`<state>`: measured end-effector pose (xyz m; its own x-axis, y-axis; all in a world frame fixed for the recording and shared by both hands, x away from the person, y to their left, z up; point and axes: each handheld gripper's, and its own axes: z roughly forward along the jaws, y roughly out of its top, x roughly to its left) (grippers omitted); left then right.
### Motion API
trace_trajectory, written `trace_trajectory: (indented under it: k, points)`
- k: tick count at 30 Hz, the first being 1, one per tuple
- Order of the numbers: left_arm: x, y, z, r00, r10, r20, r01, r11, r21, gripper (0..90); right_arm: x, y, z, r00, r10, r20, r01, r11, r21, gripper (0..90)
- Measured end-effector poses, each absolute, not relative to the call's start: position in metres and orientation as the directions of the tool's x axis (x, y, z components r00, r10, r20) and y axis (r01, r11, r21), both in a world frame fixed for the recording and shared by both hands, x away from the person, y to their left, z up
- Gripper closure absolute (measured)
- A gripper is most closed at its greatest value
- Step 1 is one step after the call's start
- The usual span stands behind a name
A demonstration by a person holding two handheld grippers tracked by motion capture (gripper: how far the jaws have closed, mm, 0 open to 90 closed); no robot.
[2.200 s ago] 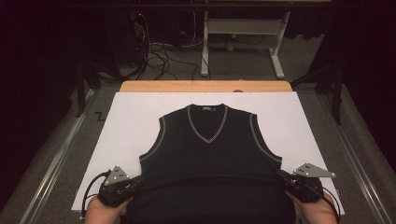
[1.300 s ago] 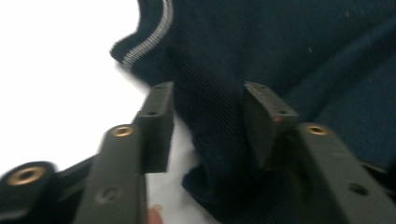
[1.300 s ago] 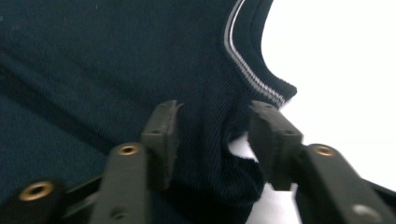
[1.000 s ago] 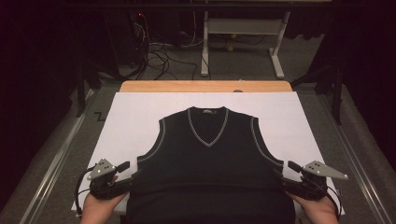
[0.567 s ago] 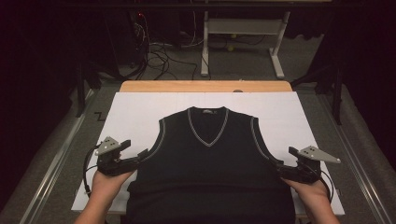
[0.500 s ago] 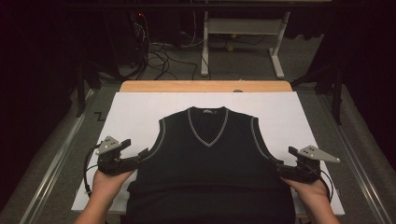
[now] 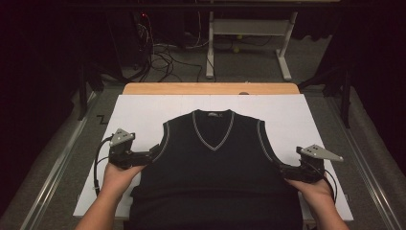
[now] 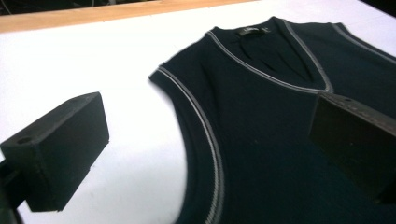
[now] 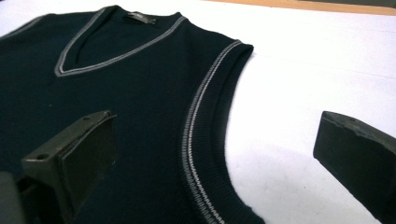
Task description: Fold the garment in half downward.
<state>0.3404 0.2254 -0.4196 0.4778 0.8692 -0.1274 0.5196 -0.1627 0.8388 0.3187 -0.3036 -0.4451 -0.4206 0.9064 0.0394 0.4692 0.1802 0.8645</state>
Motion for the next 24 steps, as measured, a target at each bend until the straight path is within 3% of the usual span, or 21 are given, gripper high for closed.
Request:
trace_trajectory:
  k: [9, 12, 16, 24]
  points:
    - [0.389, 0.217, -0.415, 0.48, 0.865, -0.149, 0.571, -0.179, 0.801, 0.0, 0.327, -0.298, -0.446, -0.426, 0.904, 0.035, 0.477, 0.192, 0.858, 0.0]
    - [0.404, 0.217, -0.421, 0.465, 0.866, -0.185, 0.564, -0.129, 0.815, 0.0, 0.33, -0.296, -0.445, -0.433, 0.901, 0.032, 0.474, 0.198, 0.858, 0.0]
    - [0.427, 0.213, -0.436, 0.443, 0.879, -0.176, 0.613, -0.154, 0.775, 0.0, 0.333, -0.293, -0.445, -0.437, 0.899, 0.023, 0.472, 0.207, 0.857, 0.0]
    - [0.464, 0.197, -0.46, 0.369, 0.914, -0.168, 0.711, -0.161, 0.684, 11.6, 0.336, -0.29, -0.446, -0.441, 0.897, 0.023, 0.492, 0.22, 0.842, 0.1]
